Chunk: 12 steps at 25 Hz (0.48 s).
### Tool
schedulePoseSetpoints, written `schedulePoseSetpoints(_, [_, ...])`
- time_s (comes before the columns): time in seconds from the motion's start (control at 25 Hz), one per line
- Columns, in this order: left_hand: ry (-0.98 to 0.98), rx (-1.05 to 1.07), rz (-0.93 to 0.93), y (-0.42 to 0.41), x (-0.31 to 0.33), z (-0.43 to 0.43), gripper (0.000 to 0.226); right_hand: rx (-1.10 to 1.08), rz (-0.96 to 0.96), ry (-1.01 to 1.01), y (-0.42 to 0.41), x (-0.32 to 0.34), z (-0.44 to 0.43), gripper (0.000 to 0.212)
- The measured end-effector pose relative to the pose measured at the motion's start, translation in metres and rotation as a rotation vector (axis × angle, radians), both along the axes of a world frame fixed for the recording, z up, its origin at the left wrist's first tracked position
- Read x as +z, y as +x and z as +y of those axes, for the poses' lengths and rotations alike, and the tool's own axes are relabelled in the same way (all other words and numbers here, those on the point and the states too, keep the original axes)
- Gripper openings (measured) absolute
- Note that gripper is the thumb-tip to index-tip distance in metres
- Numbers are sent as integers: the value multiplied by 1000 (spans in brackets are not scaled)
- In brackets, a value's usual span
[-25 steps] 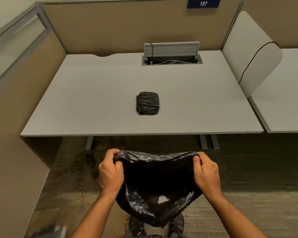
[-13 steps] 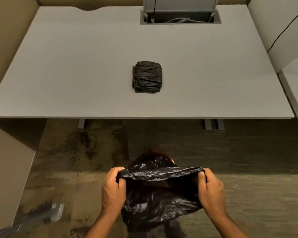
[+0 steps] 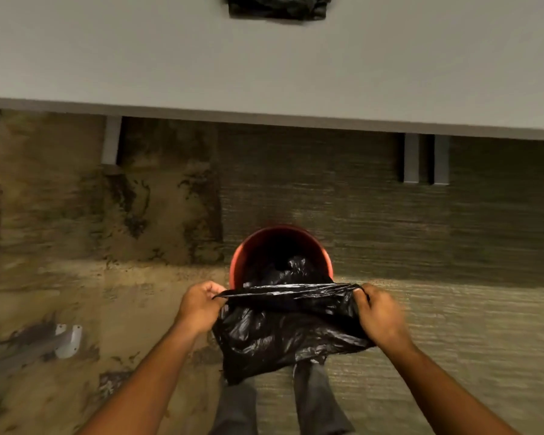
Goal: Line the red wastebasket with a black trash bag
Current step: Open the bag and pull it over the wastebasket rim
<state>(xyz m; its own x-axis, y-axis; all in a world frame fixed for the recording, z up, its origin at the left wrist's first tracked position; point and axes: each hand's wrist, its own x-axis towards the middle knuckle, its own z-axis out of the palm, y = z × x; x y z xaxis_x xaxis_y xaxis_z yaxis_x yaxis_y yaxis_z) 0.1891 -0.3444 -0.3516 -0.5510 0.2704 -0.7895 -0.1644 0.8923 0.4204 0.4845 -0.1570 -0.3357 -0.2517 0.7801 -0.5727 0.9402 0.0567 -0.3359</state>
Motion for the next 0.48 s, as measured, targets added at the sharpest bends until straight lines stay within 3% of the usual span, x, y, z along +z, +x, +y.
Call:
schedulePoseSetpoints(0.32, [126, 418, -60, -26, -96, 51, 22, 17, 99, -18, -47, -99, 56, 28])
schedulePoseSetpoints(0.48, [149, 383, 10, -45, -144, 82, 21, 30, 86, -36, -80, -141, 90, 39])
